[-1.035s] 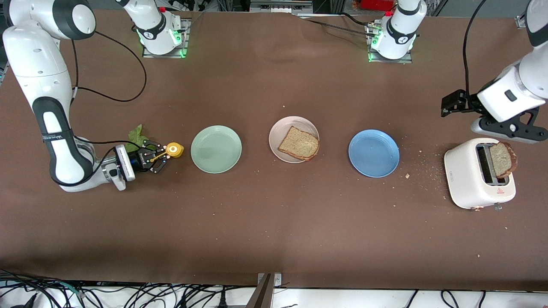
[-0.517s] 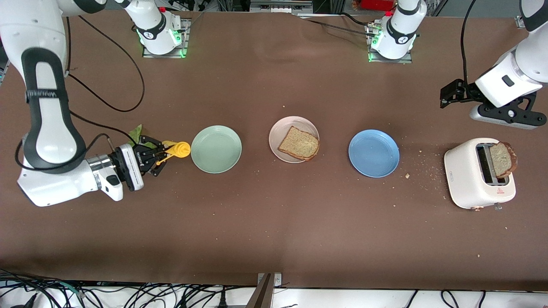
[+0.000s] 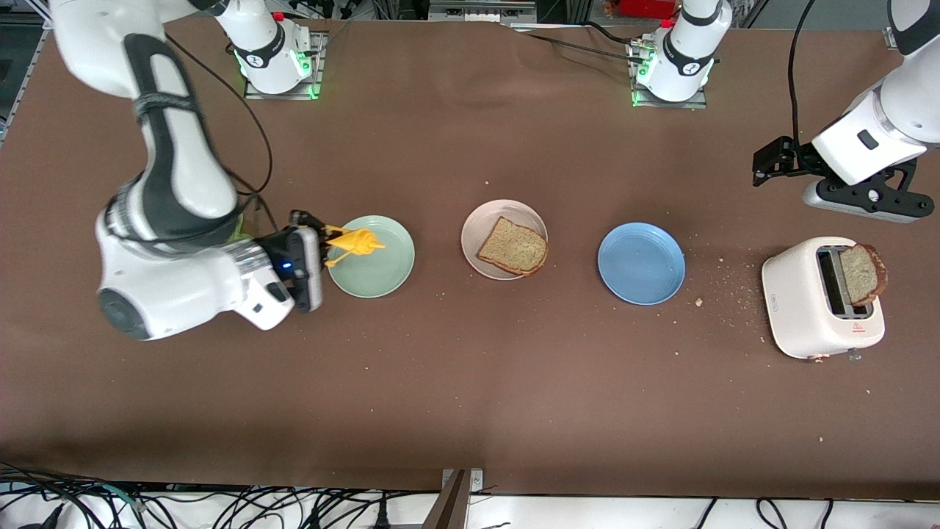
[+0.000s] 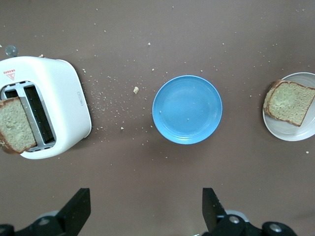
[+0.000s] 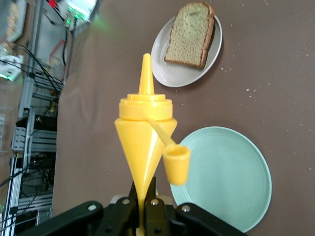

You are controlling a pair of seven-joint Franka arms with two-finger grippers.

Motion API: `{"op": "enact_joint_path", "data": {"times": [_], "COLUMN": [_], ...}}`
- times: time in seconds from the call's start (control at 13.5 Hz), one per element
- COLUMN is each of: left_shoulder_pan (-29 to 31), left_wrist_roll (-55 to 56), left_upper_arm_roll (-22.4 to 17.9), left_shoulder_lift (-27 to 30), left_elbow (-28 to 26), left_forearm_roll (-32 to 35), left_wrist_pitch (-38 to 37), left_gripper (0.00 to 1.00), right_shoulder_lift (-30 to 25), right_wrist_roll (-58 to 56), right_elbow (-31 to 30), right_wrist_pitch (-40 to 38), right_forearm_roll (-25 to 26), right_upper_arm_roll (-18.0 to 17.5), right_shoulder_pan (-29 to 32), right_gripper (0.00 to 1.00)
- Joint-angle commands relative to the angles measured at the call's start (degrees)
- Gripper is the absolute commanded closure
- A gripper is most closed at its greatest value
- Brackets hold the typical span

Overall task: Make sandwich in beige plate with both arms
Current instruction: 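Lift the yellow bottle and carry it over the toast with the right gripper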

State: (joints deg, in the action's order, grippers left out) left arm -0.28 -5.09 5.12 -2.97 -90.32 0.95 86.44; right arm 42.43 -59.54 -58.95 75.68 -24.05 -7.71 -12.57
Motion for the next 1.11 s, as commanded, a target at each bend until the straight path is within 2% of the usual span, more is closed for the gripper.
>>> {"op": "enact_joint_path", "data": {"times": [0.0, 0.52, 1.03], "left_shoulder_pan": [1.1, 1.0, 1.3], "left_wrist_roll": [-0.4, -0.4, -0.5], "left_upper_arm_roll": [-0.9, -0.8, -0.9], "left_shoulder_lift": [-0.2, -0.2, -0.2], "left_elbow": [0.5, 0.5, 0.5], "left_forearm_roll": [-1.7, -1.7, -1.7], "left_wrist_pitch": [0.4, 0.4, 0.3], "left_gripper": [0.0, 0.0, 0.0], "right_shoulder_lift": [-0.9, -0.2, 4.8], "right_wrist_roll": [7.7, 17.6, 17.9], "right_elbow": [2.3, 3.3, 3.1], "right_wrist_pitch": [-1.0, 1.0, 1.3], "right_forearm_roll": [7.3, 33.3, 51.7], "right_upper_arm_roll": [0.7, 1.2, 1.1], "right_shoulder_pan": [-6.7, -26.2, -37.1], "right_gripper": [1.0, 1.0, 1.0]}}
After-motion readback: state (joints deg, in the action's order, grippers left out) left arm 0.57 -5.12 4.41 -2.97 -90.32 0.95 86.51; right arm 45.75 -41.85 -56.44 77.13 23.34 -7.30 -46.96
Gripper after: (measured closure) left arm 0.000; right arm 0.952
